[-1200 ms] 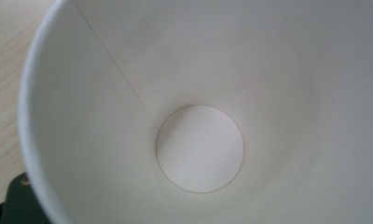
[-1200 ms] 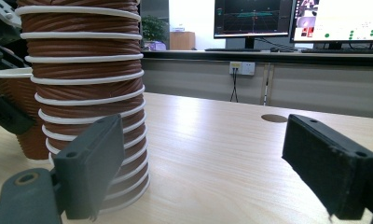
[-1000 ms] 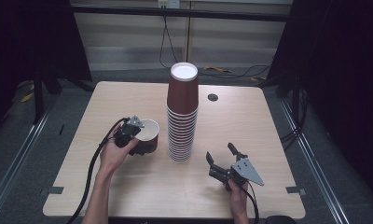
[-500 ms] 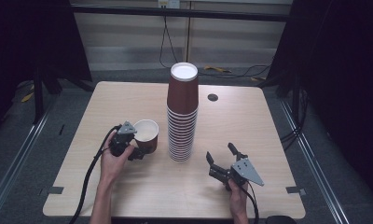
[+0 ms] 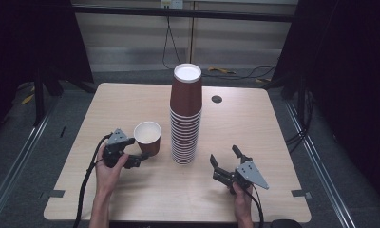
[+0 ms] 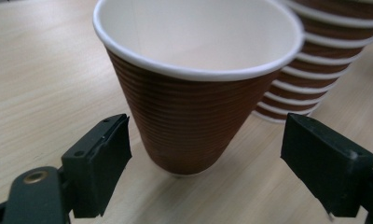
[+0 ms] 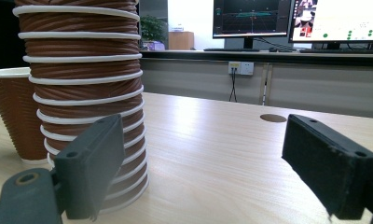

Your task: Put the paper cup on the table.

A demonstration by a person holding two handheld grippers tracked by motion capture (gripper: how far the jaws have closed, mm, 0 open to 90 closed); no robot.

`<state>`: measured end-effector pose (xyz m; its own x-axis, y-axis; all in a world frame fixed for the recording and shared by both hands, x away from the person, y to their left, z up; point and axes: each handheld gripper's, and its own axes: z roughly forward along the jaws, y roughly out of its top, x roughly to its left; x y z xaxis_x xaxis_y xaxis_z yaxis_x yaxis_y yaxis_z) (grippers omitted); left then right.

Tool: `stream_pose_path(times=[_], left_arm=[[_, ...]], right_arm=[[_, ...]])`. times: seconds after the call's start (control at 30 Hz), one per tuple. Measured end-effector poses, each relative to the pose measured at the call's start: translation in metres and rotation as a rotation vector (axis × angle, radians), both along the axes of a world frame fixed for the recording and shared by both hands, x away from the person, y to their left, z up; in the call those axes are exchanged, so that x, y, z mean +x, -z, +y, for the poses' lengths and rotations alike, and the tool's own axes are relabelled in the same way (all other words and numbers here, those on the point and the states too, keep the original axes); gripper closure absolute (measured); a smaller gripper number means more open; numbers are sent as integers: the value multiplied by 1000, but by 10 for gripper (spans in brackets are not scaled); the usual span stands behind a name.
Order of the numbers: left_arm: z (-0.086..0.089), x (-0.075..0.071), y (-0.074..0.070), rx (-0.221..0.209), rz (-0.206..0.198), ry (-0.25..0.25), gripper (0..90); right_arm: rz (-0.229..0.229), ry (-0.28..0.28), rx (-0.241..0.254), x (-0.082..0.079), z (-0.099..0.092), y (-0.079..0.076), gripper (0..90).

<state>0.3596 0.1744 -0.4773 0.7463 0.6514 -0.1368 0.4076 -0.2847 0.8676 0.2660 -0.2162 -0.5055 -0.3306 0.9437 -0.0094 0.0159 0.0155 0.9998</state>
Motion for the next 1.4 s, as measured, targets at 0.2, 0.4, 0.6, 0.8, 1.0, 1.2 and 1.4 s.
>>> stream_pose_path(times=[0.2,0.4,0.6,0.8,1.0,1.2,1.4], left_arm=[[4,-15,-5,-76,-57,-10,158],[7,-30,-13,-141,-107,-10,156],[4,-46,-6,-166,-136,-51,155],[-1,-59,6,-216,-182,-98,154],[-8,-69,18,-264,-221,-105,154],[-19,-75,23,-234,-244,-103,154],[-24,-80,27,-282,-268,-114,154]], right_arm=[[-1,2,0,0,0,0,128],[0,0,0,0,0,0,128],[0,0,0,0,0,0,128],[-1,2,0,0,0,0,129],[-1,2,0,0,0,0,129],[-1,2,0,0,0,0,129],[-1,2,0,0,0,0,128]])
